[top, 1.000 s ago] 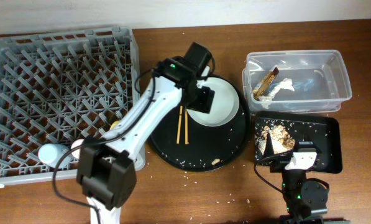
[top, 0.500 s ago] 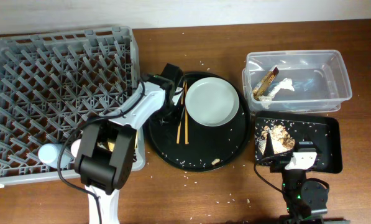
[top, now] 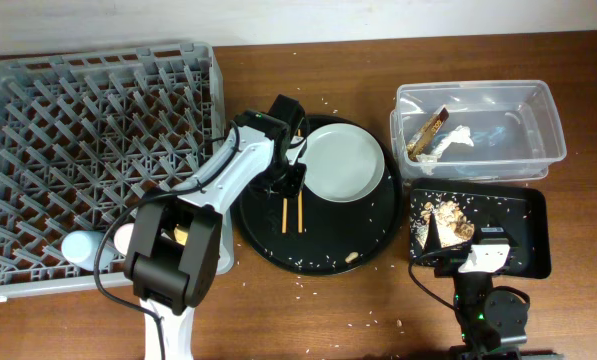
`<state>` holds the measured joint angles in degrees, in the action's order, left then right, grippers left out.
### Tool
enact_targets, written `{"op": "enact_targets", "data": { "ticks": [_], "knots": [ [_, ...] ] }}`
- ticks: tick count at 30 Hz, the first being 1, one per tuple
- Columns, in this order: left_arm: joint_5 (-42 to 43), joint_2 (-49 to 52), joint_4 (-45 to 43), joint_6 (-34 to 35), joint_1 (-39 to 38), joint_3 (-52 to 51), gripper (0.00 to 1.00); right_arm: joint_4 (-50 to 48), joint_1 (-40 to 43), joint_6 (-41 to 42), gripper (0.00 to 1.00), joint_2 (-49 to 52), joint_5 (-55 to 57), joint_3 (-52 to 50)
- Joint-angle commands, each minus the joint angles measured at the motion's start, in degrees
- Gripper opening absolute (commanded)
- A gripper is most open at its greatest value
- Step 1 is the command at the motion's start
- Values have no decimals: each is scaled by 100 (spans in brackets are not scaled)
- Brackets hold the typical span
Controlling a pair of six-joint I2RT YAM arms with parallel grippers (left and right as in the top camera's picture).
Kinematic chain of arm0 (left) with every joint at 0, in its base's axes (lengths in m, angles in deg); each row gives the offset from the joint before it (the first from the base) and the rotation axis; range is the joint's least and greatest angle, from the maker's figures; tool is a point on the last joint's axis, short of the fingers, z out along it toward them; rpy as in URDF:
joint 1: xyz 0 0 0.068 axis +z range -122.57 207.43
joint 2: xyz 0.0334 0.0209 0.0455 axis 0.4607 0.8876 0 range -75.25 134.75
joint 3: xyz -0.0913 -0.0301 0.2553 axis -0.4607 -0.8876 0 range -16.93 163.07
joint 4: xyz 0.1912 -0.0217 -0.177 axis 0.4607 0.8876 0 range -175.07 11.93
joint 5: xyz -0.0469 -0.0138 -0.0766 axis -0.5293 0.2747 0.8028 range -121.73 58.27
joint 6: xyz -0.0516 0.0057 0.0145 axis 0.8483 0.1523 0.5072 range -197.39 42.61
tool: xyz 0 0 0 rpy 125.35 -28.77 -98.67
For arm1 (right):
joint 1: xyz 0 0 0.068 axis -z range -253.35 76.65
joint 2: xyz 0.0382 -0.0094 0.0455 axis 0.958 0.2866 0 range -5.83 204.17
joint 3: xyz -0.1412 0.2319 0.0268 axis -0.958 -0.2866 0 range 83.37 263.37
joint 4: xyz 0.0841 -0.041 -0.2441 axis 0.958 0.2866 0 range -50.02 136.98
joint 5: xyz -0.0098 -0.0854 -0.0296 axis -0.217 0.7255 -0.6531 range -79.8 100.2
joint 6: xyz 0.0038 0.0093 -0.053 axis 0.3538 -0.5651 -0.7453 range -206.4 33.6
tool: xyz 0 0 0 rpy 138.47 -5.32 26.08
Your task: Sort waste into correct bins and load items into the dishwasher rack
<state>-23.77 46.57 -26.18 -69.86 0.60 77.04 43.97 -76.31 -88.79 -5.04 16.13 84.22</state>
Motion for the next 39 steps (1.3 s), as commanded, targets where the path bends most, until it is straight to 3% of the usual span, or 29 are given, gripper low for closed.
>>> {"op": "enact_targets", "data": {
  "ticks": [1,3,5,6,7,9,10,12,16,22,24,25,26,30,32,33,36,38,39],
  "knots": [
    [-157,11,-286,79,-7,-293,47,7,42,-17,98,-39,-15,-52],
    [-682,11,-780,527,0,-791,45,7,42,-17,98,-37,-15,-52],
    [-678,11,-984,529,-2,-1008,40,7,42,-17,98,-39,-15,-52],
    [-671,11,-981,529,-2,-1014,26,7,42,-17,98,-37,-15,-52],
    [-411,-15,-780,527,0,-944,0,7,42,-17,98,-39,-15,-52],
    [-420,-197,199,522,120,-205,0,7,42,-17,98,-37,-15,-52],
    [-435,-507,1167,518,385,640,0,7,42,-17,99,-37,-15,-52],
    [-461,-1043,1705,326,787,1488,0,7,42,-17,98,-39,-15,-52],
    [-2107,-1384,1910,52,1596,1429,0,7,42,-17,98,-37,-15,-52],
    [-1871,-1340,505,337,1652,79,9,7,42,-17,98,-39,-15,-52],
    [-1600,-1355,503,529,1652,205,41,7,42,-17,98,-37,-15,-52],
    [-1519,-1379,640,529,1650,437,77,7,42,-17,98,-39,-15,-52],
    [-1453,-1425,905,529,1650,870,83,7,42,-17,98,-37,-15,-52],
    [-59,-1521,1303,527,1364,1130,83,7,42,-17,98,-37,-15,-52],
    [-90,-1410,826,535,612,199,81,7,42,-17,98,-39,-15,-52],
    [-87,-1307,153,800,247,-507,81,7,42,-17,99,-39,-15,-52],
    [-118,-1080,-1182,872,-402,-1537,61,7,42,-17,99,-37,-15,-52],
    [-645,-789,-1349,872,-866,-1543,53,7,42,-17,99,-39,-15,-52],
    [-920,-601,-1353,874,-1106,-1541,44,7,42,-17,98,-37,-15,-52]
  ]
}}
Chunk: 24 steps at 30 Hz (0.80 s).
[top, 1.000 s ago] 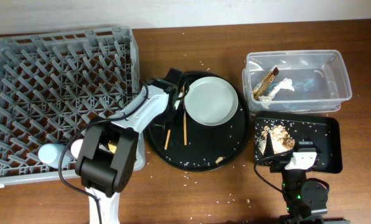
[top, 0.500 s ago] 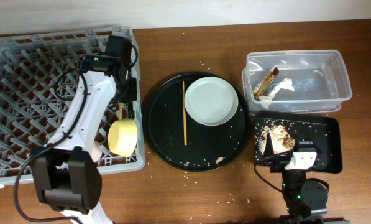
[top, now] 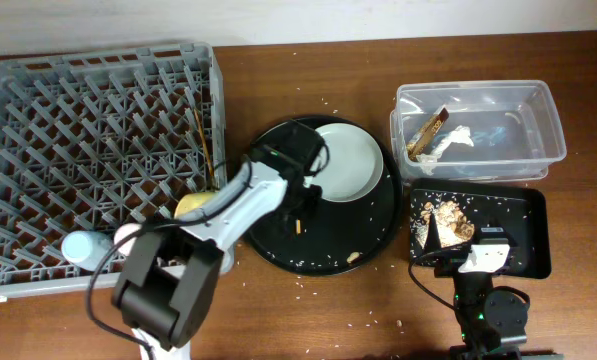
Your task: Sort waste into correct bins and load items into the dishwasher rack
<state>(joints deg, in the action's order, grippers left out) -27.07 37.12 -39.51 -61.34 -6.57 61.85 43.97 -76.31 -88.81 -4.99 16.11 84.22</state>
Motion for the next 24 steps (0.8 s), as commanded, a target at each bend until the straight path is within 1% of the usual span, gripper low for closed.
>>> {"op": "enact_targets", "data": {
  "ticks": [1,3,4,6,7,8,9,10,12,13,14,16,18,19,20,21,22,23,24],
  "knots": [
    [-691,361,-37,33,-448,-20,38,7,42,-15,98,-42,-13,-52],
    [-691,365,13,393,-339,-15,38,7,42,-15,98,-44,-13,-52],
    [-542,378,37,389,-214,-15,38,7,42,-15,98,-42,-13,-52],
    [-271,494,55,391,-2,-15,34,7,42,-15,98,-42,-13,-52],
    [-247,494,55,389,9,-15,30,7,42,-15,98,-42,-13,-52],
    [-254,492,140,382,9,66,20,7,42,-15,98,-44,-13,-52],
    [-385,485,393,376,9,249,12,7,42,-15,98,-42,-13,-52],
    [-671,483,750,363,9,511,0,7,42,-15,98,-44,-13,-52],
    [-1200,470,2179,367,52,1884,0,7,42,-15,99,-42,-13,-52],
    [-1373,435,2739,367,133,2544,0,7,42,-15,98,-44,-13,-52],
    [-1665,348,3362,365,339,3515,0,7,42,-15,98,-44,-13,-52],
    [-2277,221,3926,365,739,4321,0,7,42,-15,98,-44,-13,-52],
    [-2396,181,4352,413,1401,4299,0,7,42,-15,98,-44,-13,-52],
    [-2271,181,4406,411,1843,4096,1,7,42,-15,98,-42,-13,-52],
    [-1982,181,4282,409,2068,3869,1,7,42,-15,98,-44,-13,-52],
    [-1731,181,3993,404,2229,3442,1,7,42,-15,99,-42,-13,-52],
    [-1731,181,3567,402,2256,2900,1,7,42,-15,98,-44,-13,-52],
    [-1683,181,3014,254,2243,2332,1,7,42,-15,98,-42,-13,-52],
    [-1486,181,2684,-63,2238,1989,0,7,42,-15,98,-42,-13,-52]
  ]
}}
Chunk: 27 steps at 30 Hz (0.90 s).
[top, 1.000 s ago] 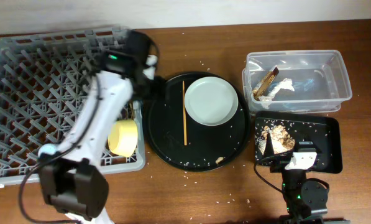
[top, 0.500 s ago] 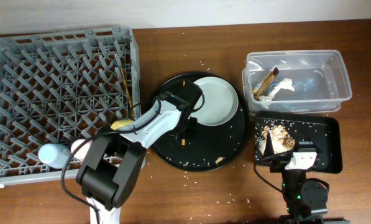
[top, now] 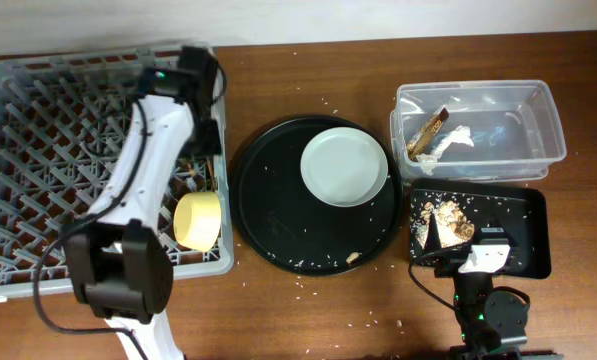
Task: Sort waste into correct bins and load items into the dishwasher rack
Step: 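Grasp the edge of the white plate with the left gripper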
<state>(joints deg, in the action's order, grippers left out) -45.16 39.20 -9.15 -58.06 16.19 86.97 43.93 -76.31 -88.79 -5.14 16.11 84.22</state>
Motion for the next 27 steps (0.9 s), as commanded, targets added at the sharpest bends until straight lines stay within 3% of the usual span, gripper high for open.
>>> {"op": "enact_targets", "data": {
  "ticks": [1,2,4,5,7,10,13,14,15,17,18,21,22,23,27],
  "knots": [
    [319,-26,-400,-422,-42,-612,0,11,42,-17,98,-26,-13,-52],
    [326,-33,-435,-422,-48,-601,8,11,42,-17,99,-26,-13,-52],
    [1012,-72,-175,-417,-42,-358,73,11,42,-17,99,-28,-13,-52],
    [1261,-116,151,-415,-66,-4,99,11,42,-17,98,-26,-13,-52],
    [1259,-205,470,-376,-426,612,99,11,42,-17,98,-26,-13,-52],
    [1224,-168,-122,-376,-1377,566,99,11,42,-17,99,-26,-13,-52],
    [2284,107,-1003,-444,-1561,-166,99,11,42,-17,98,-28,-13,-52],
    [3047,299,-1423,-658,-1561,-461,90,11,42,-17,98,-28,-13,-52],
    [3475,503,-1725,-667,-1561,-739,89,11,42,-17,99,-26,-13,-52],
    [3652,979,-1917,-660,-1650,-841,77,11,42,-17,98,-26,-13,-52],
    [4035,1268,-2243,-656,-1794,-841,58,11,42,-17,99,-26,-13,-52],
    [3856,1493,-2367,-658,-1965,-841,39,11,42,-17,98,-28,-13,-52],
    [3718,1543,-2402,-660,-1969,-839,8,11,42,-17,99,-26,-13,-52],
    [3718,1528,-2079,-656,-1860,-643,0,11,42,-17,99,-26,-13,-52],
    [2732,1473,-162,-732,-1318,1558,0,11,42,-17,98,-28,-13,-52]
  ]
}}
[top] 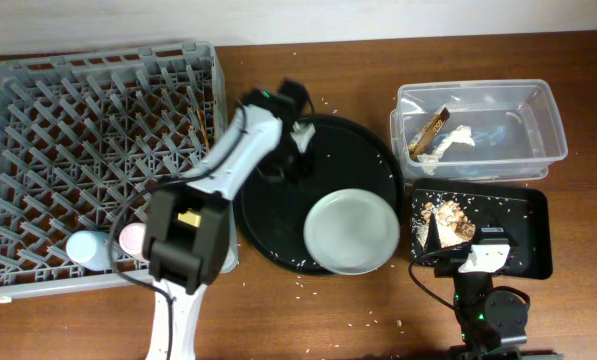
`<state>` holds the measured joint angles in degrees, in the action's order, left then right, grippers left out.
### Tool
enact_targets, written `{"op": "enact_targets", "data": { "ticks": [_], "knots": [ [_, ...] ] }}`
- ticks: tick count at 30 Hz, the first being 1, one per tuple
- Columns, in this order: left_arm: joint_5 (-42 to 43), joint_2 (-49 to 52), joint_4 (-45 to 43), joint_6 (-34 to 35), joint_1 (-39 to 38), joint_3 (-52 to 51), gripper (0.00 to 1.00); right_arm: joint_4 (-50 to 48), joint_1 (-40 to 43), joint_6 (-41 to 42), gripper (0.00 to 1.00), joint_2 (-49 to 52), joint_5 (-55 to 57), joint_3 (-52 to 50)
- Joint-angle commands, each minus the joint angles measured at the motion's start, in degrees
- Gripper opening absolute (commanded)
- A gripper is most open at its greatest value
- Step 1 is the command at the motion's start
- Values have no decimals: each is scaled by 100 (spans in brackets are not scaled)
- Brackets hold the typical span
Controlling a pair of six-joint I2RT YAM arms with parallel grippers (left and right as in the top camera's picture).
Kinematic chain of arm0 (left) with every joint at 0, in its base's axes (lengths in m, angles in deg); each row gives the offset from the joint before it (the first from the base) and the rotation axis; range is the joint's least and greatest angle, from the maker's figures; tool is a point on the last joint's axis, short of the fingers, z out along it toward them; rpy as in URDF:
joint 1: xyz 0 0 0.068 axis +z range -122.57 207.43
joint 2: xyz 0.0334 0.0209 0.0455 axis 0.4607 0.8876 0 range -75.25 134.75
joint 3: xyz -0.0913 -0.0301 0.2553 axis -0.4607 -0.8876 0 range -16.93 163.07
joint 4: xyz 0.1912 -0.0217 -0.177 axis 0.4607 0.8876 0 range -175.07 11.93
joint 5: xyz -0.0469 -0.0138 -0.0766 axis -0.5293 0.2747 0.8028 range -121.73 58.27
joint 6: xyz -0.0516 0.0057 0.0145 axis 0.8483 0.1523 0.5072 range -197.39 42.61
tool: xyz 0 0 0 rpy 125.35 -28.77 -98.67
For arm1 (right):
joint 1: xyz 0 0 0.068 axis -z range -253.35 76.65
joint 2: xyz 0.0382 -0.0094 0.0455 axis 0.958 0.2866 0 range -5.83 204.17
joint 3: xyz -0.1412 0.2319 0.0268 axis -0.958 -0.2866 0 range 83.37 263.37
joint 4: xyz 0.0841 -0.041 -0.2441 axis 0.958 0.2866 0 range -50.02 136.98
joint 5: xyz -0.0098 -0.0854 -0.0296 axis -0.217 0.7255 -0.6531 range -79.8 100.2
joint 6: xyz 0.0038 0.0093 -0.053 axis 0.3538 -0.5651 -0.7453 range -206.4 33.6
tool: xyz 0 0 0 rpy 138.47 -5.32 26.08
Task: Sort waste into correct bins and load items into the dishwasher rack
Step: 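Grasp the edge of the white plate with the left gripper, then lift the white plate with the left gripper and carry it to the rack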
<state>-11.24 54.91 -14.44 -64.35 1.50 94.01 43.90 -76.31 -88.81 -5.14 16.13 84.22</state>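
Observation:
My left gripper [286, 160] hangs over the far left part of the round black tray [278, 225]; I see nothing in it, and its dark fingers blur together from above. A pale green plate [351, 232] lies at the tray's near right edge, apart from the gripper. In the grey dishwasher rack [38, 70], thin chopsticks [206, 128] lean at the right side. A blue cup [86, 247] and a pink cup [133, 238] sit at its near edge. My right gripper [481, 258] is folded at the table's front; its jaws do not show.
A clear plastic bin [538, 105] at the far right holds wrappers and tissue. A black container [533, 235] in front of it holds food scraps. Crumbs are scattered over the tray and the wooden table.
My left gripper was over the rack's far right corner and is now over the tray's far left. The plate, then at the tray's far right, lies at its near right edge.
At first my left gripper was over the tray beside the plate, with two chopsticks lying on the tray. Then the chopsticks stood in the rack and the gripper was at the plate's left rim. Later it was over the rack. Now it is back over the tray, and the plate has shifted.

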Motion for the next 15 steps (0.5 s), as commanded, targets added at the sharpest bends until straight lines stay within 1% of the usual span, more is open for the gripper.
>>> {"op": "enact_targets", "data": {
  "ticks": [1,2,3,4,5,7,8,9,10,11,12,13,15],
  "knots": [
    [-791,-98,522,-120,133,1134,0,13,42,-15,99,-28,-15,-52],
    [-789,-98,560,-116,118,1137,3,13,42,-15,98,-26,-15,-52],
    [-743,-37,909,-114,92,1051,31,13,42,-15,98,-26,-15,-52],
    [-748,2,1099,-118,55,879,39,13,42,-15,98,-28,-15,-52],
    [-745,13,1200,-229,9,378,43,13,42,-15,98,-28,-15,-52],
    [-791,13,1165,-227,31,-234,48,13,42,-15,98,-26,-15,-52],
    [-831,13,973,-227,96,-699,54,13,42,-15,99,-26,-15,-52],
    [-767,13,721,-227,140,-1134,56,13,42,-15,98,-26,-15,-52],
    [-485,13,439,-254,129,-1593,56,13,42,-15,98,-26,-15,-52],
    [-107,13,212,-487,72,-1888,47,13,42,-15,98,-28,-15,-52],
    [-2,13,118,-564,42,-1982,19,13,42,-15,98,-28,-15,-52],
    [35,11,131,-564,63,-1937,0,13,42,-15,98,-28,-15,-52],
    [188,-13,435,-562,210,-1408,0,13,42,-15,99,-28,-15,-52]
  ]
}}
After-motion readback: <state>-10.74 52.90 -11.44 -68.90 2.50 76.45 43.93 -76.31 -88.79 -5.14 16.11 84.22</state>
